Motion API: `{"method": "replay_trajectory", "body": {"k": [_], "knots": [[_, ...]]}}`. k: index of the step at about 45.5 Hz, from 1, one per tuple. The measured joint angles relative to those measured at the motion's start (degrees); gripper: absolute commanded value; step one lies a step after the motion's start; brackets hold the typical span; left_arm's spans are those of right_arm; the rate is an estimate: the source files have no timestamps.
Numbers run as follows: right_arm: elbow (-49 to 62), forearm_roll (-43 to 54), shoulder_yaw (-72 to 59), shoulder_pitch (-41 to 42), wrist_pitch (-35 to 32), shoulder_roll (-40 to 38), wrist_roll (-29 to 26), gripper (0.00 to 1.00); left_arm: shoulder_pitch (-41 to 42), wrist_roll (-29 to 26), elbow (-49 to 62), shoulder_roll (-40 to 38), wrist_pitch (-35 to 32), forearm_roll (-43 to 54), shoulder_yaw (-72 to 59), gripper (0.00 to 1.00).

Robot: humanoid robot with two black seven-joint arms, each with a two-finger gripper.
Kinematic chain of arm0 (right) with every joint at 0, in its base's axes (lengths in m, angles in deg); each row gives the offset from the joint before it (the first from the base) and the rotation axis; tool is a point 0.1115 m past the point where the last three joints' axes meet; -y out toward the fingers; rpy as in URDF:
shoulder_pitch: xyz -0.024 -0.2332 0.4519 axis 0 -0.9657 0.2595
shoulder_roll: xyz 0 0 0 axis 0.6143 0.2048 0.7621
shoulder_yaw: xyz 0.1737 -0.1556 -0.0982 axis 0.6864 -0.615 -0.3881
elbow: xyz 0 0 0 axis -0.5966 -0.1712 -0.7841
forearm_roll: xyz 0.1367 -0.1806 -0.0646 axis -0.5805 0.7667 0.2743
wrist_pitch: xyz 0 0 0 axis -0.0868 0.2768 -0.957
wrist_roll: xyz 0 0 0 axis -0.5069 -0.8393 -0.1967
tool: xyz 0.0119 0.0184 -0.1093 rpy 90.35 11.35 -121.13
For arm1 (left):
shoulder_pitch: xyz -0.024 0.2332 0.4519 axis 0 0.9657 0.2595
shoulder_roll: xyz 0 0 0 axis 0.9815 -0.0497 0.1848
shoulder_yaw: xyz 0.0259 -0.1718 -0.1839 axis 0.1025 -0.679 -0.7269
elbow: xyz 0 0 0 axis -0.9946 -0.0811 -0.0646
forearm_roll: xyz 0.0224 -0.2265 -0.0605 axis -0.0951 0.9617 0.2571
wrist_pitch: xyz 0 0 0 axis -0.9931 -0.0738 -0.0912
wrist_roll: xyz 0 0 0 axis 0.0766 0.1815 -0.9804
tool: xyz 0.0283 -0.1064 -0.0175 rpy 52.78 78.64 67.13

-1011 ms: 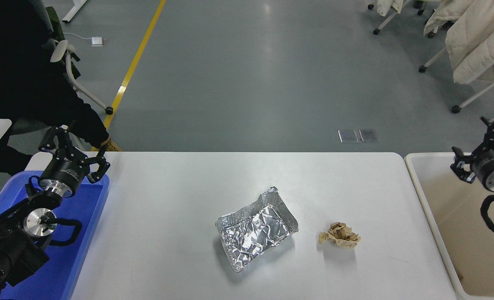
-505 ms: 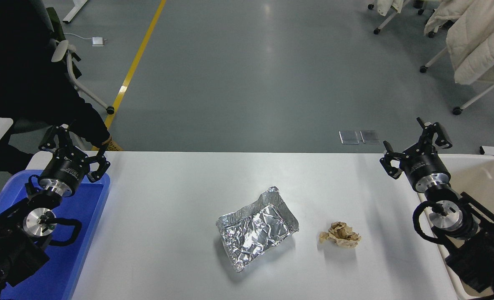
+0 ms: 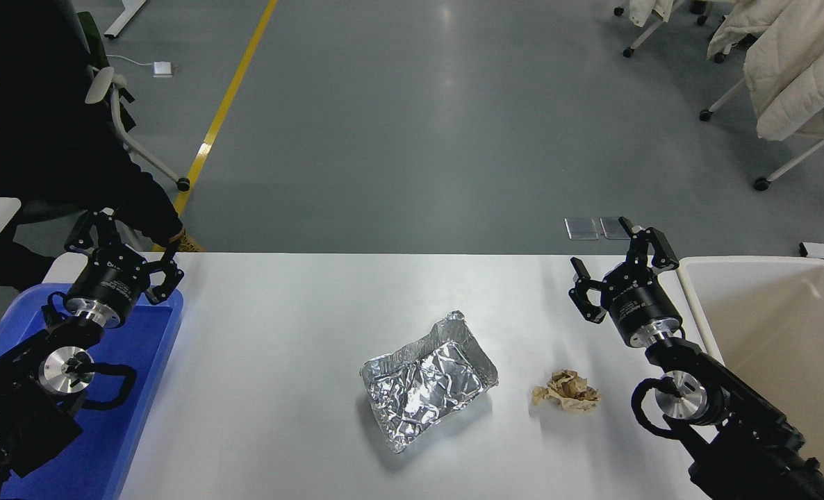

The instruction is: Clean the table surface

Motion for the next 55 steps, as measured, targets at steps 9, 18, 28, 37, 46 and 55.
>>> {"method": "replay_trajectory", "body": {"k": [9, 18, 28, 37, 46, 55], "knots": [[0.32, 7.82, 0.26, 0.39, 4.62, 0.47, 0.56, 1.0, 0.0, 0.02, 0.0, 0.0, 0.0, 0.0, 0.0, 1.0], [0.43, 10.6, 0.42, 0.43, 7.12, 0.8, 0.76, 1.0, 0.0, 0.02, 0.0, 0.0, 0.0, 0.0, 0.0, 1.0], [-0.31, 10.31, 0.6, -0.09, 8.96, 0.87, 0.9, 1.0, 0.02, 0.02, 0.0, 0.0, 0.0, 0.0, 0.0, 1.0], [-0.73, 2.09, 0.96, -0.67, 10.18, -1.01, 0.92, 1.0, -0.04, 0.01, 0.0, 0.0, 0.0, 0.0, 0.0, 1.0], [-1.01, -1.81, 0.34, -0.21, 10.73, -2.15, 1.0, 1.0, -0.06, -0.01, 0.0, -0.01, 0.0, 0.0, 0.0, 1.0], [-3.18, -0.99, -4.15, 0.76, 11.05, -7.14, -0.41, 1.0, -0.07, -0.01, 0.0, 0.0, 0.0, 0.0, 0.0, 1.0]]}}
